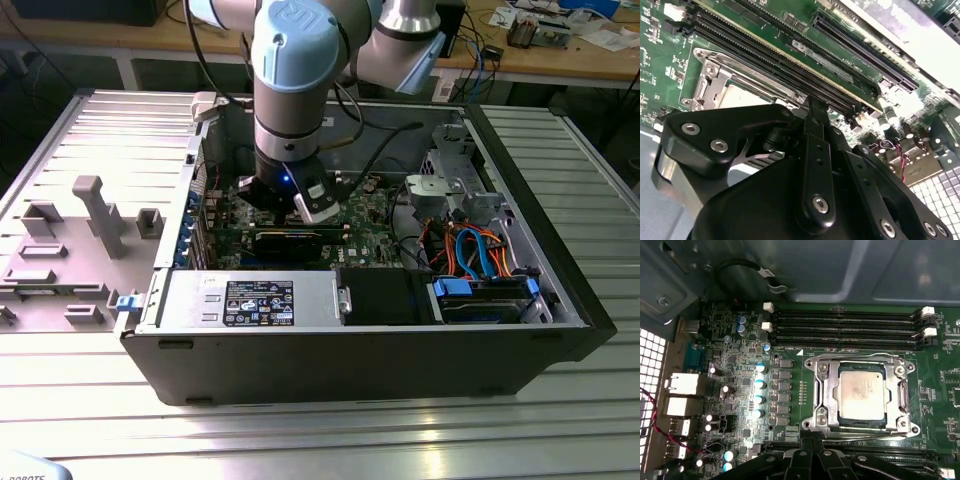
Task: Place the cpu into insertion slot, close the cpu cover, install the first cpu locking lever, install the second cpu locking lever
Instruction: 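Install the second cpu locking lever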
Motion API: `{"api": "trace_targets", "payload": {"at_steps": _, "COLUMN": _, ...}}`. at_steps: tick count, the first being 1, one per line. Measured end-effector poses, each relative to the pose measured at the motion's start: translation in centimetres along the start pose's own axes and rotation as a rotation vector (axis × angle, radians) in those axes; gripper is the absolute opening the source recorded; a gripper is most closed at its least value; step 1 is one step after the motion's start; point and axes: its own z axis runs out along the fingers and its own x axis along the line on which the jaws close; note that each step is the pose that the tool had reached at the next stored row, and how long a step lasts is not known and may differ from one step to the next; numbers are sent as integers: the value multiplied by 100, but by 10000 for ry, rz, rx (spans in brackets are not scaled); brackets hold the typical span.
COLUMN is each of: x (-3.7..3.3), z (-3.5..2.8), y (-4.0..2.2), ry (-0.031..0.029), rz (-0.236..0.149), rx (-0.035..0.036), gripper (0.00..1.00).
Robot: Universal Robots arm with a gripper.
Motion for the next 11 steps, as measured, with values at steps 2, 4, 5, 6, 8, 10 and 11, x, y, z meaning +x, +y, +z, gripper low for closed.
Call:
{"api": "trace_targets", "payload": {"at_steps": 2, "x": 0, "z": 6, "y": -9, "ry": -3, "rz": -3, "rx": -78, "gripper": 11}}
{"api": "trace_targets", "payload": {"at_steps": 4, "x": 2, "z": 7, "y": -24, "ry": -10, "rz": 11, "rx": -150, "gripper": 11}}
{"api": "trace_targets", "payload": {"at_steps": 5, "x": 2, "z": 6, "y": -32, "ry": -12, "rz": 15, "rx": -182, "gripper": 11}}
{"api": "trace_targets", "payload": {"at_steps": 6, "x": 2, "z": 5, "y": -43, "ry": -14, "rz": 21, "rx": -192, "gripper": 11}}
{"api": "trace_targets", "payload": {"at_steps": 8, "x": 3, "z": 2, "y": -65, "ry": -15, "rz": 26, "rx": -197, "gripper": 11}}
{"api": "trace_targets", "payload": {"at_steps": 10, "x": 4, "z": 3, "y": -77, "ry": -16, "rz": 29, "rx": -200, "gripper": 11}}
{"api": "trace_targets", "payload": {"at_steps": 11, "x": 4, "z": 3, "y": -85, "ry": -17, "rz": 31, "rx": -206, "gripper": 11}}
